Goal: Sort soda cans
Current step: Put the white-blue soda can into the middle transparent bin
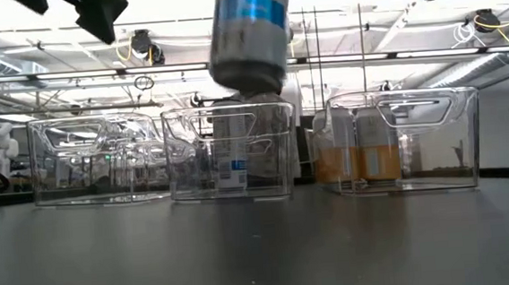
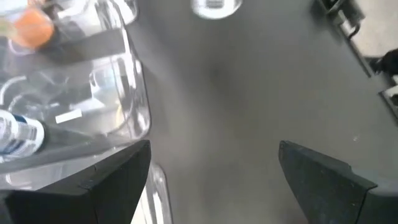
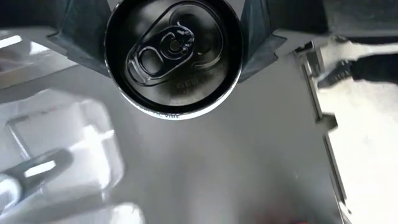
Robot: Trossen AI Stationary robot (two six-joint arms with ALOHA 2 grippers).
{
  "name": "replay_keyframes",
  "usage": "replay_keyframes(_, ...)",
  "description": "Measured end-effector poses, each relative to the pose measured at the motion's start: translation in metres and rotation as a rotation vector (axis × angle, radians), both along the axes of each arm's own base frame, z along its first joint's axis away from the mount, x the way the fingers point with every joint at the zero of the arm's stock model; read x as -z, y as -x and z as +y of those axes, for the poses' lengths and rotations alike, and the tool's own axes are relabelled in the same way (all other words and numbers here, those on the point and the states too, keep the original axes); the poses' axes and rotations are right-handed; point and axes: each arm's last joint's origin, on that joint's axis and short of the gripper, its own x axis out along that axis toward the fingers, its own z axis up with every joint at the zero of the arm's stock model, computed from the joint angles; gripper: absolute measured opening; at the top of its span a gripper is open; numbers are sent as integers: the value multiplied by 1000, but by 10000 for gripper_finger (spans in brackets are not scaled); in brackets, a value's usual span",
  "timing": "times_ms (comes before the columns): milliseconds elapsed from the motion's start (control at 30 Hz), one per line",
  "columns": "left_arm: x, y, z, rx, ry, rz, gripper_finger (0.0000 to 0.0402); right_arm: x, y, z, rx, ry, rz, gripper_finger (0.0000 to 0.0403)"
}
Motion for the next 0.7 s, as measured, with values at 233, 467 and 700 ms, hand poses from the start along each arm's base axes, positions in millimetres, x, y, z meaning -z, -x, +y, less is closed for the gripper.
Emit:
replay_keyframes(233,-8,9,4,-10,-6,-50,363,-35,12,-40,9,44,-88,252)
replay_keyframes(467,-9,8,4,-7,-28,-82,363,-46,12,-103,32,146,-58,252)
replay_keyframes(700,-11,5,5,-42,-59,-117,363,-39,7,-171,-12,181,19,252)
